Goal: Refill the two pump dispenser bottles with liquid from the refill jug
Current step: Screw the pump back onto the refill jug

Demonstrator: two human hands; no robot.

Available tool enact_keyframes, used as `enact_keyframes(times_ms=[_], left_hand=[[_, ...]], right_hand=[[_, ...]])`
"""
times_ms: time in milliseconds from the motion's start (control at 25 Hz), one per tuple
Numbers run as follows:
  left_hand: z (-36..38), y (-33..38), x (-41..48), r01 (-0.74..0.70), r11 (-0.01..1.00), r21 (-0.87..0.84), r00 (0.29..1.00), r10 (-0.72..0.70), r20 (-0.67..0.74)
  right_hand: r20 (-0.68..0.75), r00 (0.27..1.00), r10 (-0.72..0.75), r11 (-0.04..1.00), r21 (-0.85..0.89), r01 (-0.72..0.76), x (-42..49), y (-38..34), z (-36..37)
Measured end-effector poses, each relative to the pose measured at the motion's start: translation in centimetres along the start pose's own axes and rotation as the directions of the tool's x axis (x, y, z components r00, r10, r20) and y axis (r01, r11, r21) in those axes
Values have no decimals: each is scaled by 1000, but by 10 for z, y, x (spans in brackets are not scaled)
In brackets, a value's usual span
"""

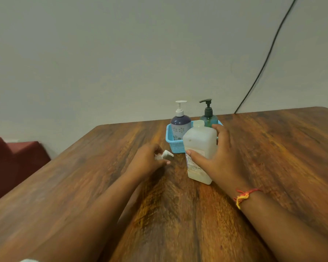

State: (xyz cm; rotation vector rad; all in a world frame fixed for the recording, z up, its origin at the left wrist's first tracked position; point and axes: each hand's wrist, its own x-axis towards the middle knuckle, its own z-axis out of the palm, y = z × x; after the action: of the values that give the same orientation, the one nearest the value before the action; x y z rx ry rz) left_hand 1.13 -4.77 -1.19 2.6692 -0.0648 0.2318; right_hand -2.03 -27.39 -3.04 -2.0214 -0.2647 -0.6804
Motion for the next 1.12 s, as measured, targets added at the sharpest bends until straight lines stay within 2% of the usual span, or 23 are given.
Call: enact_keyframes(times_ms=[160,240,320,440,560,680,880,1000,1120], left_hand=[[6,-7,-1,50,999,-14,999,-50,2],[2,-7,-2,45,994,-101,992,-57,-113],[-12,3,1,22,952,-305,955,-110,-275],[-46,34,9,-64,749,-660,908,-231,-350],[-74,66,20,-182,553,-813,880,-277,-386],[-88,87,32,-275,398,-875,843,-338,-418],[-90,104,40,-343,232,-910,813,-412,-412],[-90,103,44,-368,207,-907,783,-457,-422],[-96,96,51,-401,227,-887,754,-469,-461]], right_hand=[[27,1000,-3,1000,-7,4,0,1,-4],[32,999,-6,1000,-13,7,0,1,-4],[28,1000,-14,1000,-8,14,-1,1,-5],[31,999,-23,1000,-19,24,-2,-2,-7],[-1,998,-63,996,-62,63,-3,-8,-9],[-24,996,-89,992,-96,87,-4,-12,-11],[-4,993,-118,982,-148,116,-4,-17,-15],[11,993,-118,982,-145,119,-4,-20,-16],[19,993,-120,985,-126,121,-4,-20,-16]])
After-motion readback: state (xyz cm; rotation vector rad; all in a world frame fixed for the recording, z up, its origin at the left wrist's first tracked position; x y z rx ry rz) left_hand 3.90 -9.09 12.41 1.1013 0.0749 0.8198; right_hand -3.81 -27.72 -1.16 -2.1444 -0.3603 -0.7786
